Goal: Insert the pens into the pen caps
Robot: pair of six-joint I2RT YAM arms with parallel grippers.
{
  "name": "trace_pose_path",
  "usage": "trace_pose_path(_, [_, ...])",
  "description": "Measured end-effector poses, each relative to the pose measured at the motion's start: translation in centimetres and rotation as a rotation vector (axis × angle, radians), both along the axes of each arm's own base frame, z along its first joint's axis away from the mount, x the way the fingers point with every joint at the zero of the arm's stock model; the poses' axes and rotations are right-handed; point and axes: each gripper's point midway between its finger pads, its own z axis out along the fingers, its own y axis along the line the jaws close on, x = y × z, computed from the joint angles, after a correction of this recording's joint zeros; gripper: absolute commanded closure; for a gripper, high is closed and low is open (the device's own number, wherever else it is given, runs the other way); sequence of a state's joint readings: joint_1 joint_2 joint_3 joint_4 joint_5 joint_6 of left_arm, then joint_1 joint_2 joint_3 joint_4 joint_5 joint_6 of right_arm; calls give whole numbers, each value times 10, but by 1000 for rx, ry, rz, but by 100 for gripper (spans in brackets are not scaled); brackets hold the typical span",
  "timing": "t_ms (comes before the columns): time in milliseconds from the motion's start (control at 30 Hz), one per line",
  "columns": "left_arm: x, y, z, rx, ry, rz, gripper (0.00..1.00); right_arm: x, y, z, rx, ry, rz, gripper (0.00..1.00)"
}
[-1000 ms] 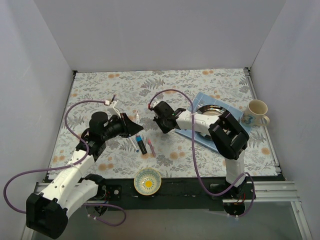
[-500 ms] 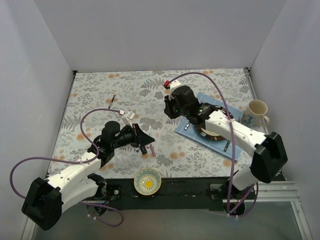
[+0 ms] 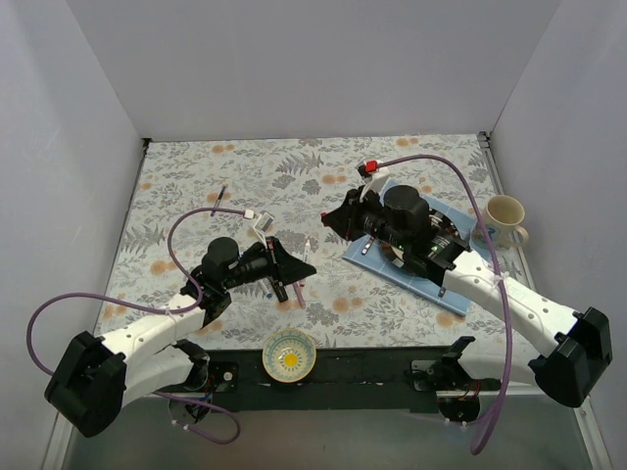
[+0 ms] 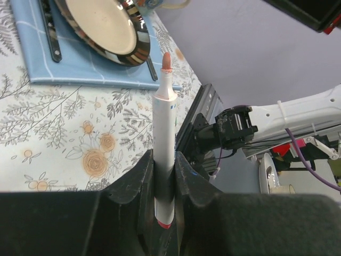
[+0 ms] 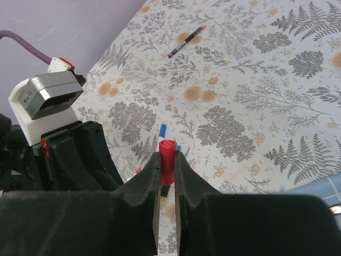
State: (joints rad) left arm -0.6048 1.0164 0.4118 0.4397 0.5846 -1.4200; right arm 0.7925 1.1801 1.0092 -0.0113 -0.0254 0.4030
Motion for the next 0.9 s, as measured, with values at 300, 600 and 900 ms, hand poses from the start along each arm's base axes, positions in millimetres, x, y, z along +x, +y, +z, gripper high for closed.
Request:
trace_pose_path(300, [-2, -6, 3, -18, -24, -37, 100, -14, 10, 1, 126, 40, 51, 99])
trace_pose_path(600, [-3, -9, 8, -23, -38, -49, 100, -17, 16, 10, 190, 43, 74, 99])
trace_pose_path(900, [-6, -10, 10, -30, -45, -64, 100, -16, 17, 8, 211, 42, 72, 99])
